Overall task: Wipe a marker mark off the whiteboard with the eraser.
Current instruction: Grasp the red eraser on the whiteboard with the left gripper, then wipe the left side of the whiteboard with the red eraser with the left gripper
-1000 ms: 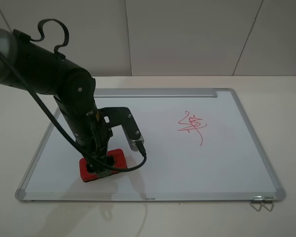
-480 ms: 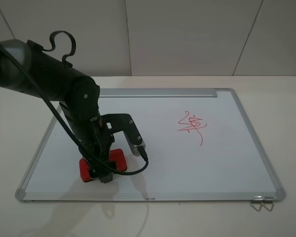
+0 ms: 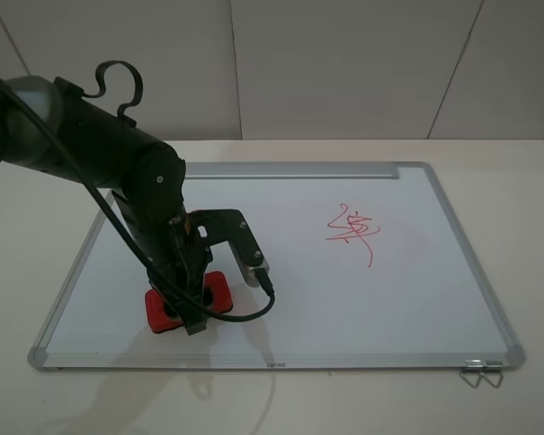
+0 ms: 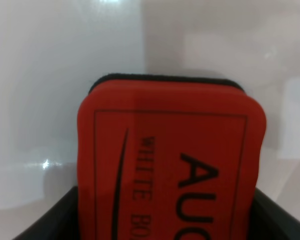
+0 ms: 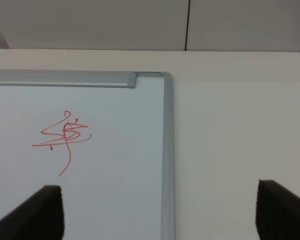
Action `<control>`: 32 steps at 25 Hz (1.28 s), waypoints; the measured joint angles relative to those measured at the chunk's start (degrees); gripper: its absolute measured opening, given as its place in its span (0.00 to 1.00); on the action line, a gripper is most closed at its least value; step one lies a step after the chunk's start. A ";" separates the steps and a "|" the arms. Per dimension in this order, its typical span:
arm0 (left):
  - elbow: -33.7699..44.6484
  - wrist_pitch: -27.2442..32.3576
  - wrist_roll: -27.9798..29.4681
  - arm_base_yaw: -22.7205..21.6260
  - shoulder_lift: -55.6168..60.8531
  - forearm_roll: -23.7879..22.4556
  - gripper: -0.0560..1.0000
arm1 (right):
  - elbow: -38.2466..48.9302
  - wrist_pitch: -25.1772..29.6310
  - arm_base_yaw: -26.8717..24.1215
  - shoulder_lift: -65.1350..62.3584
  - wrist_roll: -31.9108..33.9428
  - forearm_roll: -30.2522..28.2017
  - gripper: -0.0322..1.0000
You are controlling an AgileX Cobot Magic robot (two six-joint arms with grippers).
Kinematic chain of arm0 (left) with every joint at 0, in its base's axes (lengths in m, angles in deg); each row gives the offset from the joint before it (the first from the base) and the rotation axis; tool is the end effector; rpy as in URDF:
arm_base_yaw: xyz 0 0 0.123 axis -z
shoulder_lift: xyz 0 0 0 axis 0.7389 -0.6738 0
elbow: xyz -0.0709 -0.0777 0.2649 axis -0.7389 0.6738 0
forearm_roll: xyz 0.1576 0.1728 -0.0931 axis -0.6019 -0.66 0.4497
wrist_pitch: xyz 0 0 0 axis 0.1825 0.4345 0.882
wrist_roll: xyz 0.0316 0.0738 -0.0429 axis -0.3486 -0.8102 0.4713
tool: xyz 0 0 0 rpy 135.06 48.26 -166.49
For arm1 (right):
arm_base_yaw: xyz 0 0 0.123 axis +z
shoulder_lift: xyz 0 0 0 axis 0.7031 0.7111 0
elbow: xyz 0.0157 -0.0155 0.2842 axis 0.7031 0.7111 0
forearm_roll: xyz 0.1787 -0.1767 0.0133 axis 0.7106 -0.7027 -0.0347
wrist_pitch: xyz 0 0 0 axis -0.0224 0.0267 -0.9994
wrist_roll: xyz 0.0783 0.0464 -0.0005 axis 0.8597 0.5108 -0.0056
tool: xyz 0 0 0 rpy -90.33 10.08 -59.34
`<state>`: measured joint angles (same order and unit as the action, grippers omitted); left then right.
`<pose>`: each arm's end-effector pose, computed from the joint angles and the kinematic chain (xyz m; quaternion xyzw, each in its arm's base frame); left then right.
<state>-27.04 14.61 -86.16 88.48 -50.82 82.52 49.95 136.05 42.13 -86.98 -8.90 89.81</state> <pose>0.2471 -0.2154 0.1022 0.5589 0.8263 -0.0154 0.0677 -0.0080 0.0003 0.2825 0.0130 0.8462 -0.0155 0.5325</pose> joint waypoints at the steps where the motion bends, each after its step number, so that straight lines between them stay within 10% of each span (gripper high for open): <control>1: 0.00 0.00 0.24 0.00 0.00 0.00 0.60 | 0.00 0.00 0.00 0.00 0.00 0.00 0.70; 14: -0.69 2.44 1.31 0.00 0.96 0.12 0.60 | 0.00 0.00 0.00 0.00 0.00 0.00 0.70; 20: -5.94 5.32 10.75 -1.68 7.28 0.25 0.60 | 0.00 0.00 0.00 0.00 0.00 0.00 0.70; 32: -8.44 12.56 28.62 -20.29 7.55 0.36 0.60 | 0.00 0.00 0.00 0.00 0.00 0.00 0.70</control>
<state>-35.47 27.17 -57.54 68.18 -43.27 82.88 49.95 136.05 42.13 -86.98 -8.90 89.81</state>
